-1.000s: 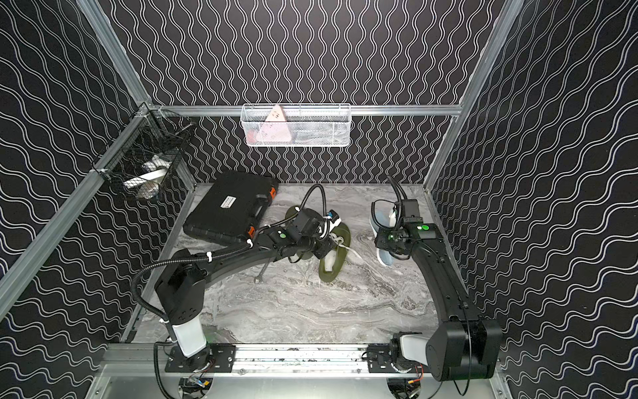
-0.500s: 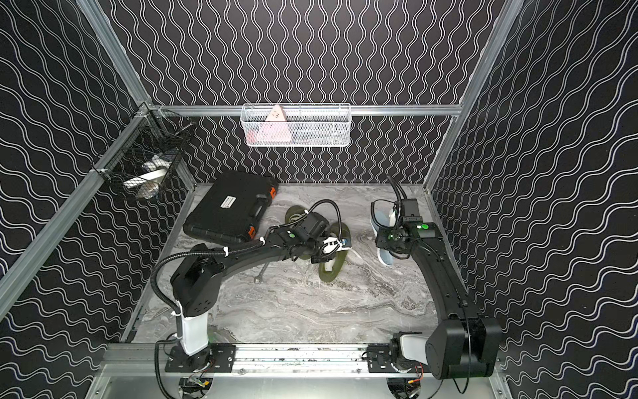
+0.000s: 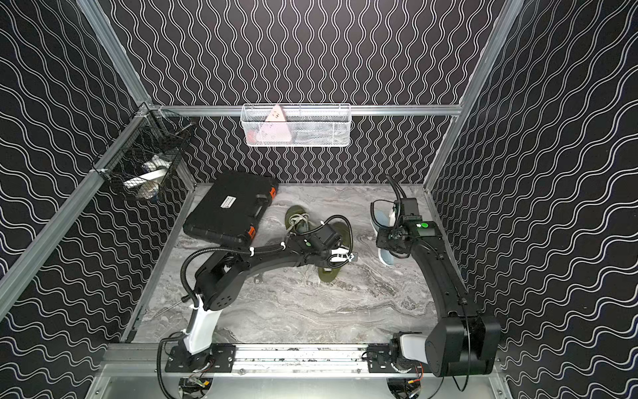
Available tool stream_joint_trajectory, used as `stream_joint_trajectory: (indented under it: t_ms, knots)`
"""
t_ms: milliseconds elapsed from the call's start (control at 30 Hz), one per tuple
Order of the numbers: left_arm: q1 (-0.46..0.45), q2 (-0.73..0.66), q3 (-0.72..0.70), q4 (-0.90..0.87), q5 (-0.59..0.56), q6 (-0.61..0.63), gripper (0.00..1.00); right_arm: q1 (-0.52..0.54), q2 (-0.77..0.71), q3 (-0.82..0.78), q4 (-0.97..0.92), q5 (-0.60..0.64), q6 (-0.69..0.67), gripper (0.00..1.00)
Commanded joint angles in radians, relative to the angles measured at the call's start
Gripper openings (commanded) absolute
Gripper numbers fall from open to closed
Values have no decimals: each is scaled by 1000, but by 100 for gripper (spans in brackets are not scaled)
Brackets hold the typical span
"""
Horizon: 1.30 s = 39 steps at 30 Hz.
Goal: Insert the insole into the shoe
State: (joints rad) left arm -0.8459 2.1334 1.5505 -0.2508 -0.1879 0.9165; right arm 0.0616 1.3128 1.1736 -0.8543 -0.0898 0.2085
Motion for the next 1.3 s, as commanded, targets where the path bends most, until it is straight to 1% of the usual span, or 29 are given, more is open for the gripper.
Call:
stream_joint_trajectory:
  t_ms: [0,100,133,200,233,267,300,533,600,700,767,833,867,967,1000,1033,1100,1200,1267]
  knots:
    - [-2,23,22,71,-101,23,48,0,-1,9,-12,14,-13,42]
    - [-1,57,63,56,-146,11,43,0,-3,11,-18,16,-17,42]
    - [-1,63,80,31,-146,8,38,-1,-4,11,-20,18,-17,42]
    - [-2,71,129,-46,-126,-3,19,0,-6,10,-22,24,-20,42]
    - [-1,73,158,-86,-113,-18,10,0,-6,11,-23,25,-21,42]
    - [-1,73,191,-144,-95,-37,4,-1,-7,8,-23,26,-23,42]
    - [-1,74,224,-199,-68,-55,0,-1,-7,9,-25,28,-22,42]
    - [-2,83,391,-527,81,-165,0,0,-6,6,-23,25,-24,42]
    - [-1,103,446,-613,103,-197,0,0,-6,6,-29,30,-29,42]
    - [0,112,489,-669,119,-262,0,0,-8,9,-39,32,-36,42]
    - [1,116,520,-705,149,-300,0,0,-8,14,-50,27,-43,41]
    - [10,121,546,-735,200,-350,0,0,-7,19,-64,28,-53,41]
    - [19,129,568,-757,242,-382,0,-1,-7,20,-74,31,-57,41]
    - [60,163,632,-812,413,-497,0,0,-9,23,-89,27,-64,41]
    - [81,174,648,-821,496,-540,0,0,-12,20,-92,23,-68,41]
    - [100,181,655,-818,555,-586,0,-1,-13,20,-96,20,-74,41]
    - [144,184,643,-790,690,-679,0,2,-18,20,-105,4,-85,41]
    - [179,152,574,-702,769,-806,0,13,-17,25,-119,-8,-90,41]
    - [184,106,490,-610,764,-858,0,29,-10,34,-140,-7,-97,41]
